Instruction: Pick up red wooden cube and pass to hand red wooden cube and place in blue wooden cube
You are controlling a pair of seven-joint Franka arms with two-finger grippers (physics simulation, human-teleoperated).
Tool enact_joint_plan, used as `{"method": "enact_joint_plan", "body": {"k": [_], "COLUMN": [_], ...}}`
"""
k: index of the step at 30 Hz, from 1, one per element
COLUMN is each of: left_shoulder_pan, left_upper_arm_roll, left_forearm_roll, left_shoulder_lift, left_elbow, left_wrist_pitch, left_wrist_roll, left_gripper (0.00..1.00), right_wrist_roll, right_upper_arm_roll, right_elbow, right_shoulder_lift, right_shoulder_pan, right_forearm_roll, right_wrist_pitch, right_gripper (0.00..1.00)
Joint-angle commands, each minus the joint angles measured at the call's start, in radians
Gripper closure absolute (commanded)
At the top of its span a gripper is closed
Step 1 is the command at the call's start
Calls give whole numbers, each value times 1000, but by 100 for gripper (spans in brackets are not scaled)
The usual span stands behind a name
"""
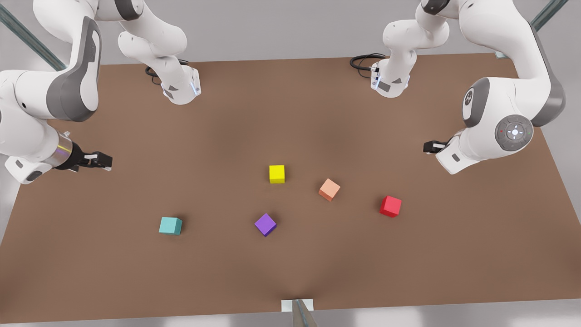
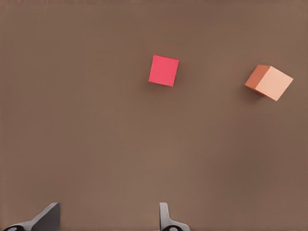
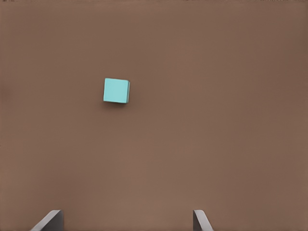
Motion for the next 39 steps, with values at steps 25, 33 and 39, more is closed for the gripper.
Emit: {"method": "enact_joint_plan", "body": {"k": [25,33,39], "left_shoulder_pan": [-51,-53,-55], "left_upper_arm_roll": [7,8,10], "left_forearm_roll": [42,42,42], "left_shoulder_lift": [449,508,541], "left_elbow": [-147,-151,-150], "left_wrist_pitch": [711,722,728], "left_wrist_roll": [25,23,23], "left_gripper": [0,0,0], "right_wrist_roll": [-31,-31,-31], "right_upper_arm_roll": [3,4,4], "right_elbow": [1,-2,-2], "right_shoulder_lift": [77,82,83], "right_shoulder_pan": [15,16,16], "right_forearm_roll": [37,37,37], "right_wrist_pitch": [150,150,149], "right_gripper": [0,0,0]}}
